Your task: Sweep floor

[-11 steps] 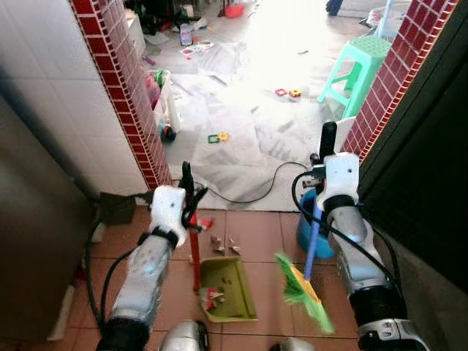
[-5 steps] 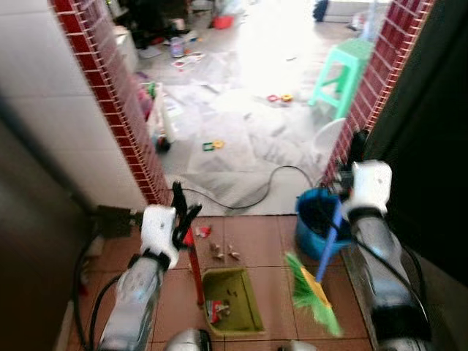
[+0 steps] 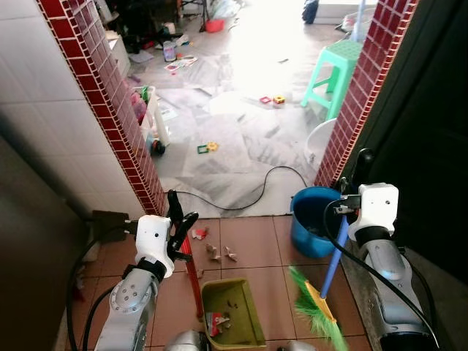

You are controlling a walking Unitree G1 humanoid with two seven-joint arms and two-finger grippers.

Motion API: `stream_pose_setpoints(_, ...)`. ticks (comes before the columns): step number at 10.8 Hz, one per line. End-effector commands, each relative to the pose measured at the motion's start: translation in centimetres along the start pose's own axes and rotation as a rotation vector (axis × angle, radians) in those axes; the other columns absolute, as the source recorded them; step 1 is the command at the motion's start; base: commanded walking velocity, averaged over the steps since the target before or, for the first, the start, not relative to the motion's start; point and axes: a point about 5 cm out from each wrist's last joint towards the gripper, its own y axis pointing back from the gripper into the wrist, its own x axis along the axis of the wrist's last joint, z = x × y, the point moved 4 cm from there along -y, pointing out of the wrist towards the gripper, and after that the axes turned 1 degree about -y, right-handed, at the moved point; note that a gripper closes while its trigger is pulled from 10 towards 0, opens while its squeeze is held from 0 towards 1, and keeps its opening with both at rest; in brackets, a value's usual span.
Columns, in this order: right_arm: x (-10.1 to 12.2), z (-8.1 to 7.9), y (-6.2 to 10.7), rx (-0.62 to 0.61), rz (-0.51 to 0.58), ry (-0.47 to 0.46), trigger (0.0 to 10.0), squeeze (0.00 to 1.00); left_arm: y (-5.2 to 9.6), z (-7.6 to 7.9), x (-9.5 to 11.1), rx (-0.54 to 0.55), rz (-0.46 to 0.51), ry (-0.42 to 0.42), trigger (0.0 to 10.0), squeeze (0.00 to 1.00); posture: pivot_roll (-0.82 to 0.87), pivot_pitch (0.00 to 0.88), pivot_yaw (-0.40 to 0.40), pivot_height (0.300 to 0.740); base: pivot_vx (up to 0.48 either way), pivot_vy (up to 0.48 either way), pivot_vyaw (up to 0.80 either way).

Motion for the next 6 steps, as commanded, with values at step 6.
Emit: stream_pose_setpoints(6, 2.0, -1.2, -2.1, 0.037, 0.044, -0.01, 10.0, 0.0, -1.3, -0.4, 2.2, 0.03, 0.068, 0.004, 10.0, 0.0, -0.12, 0.0, 0.055, 0.74, 0.0, 0.0, 0.0)
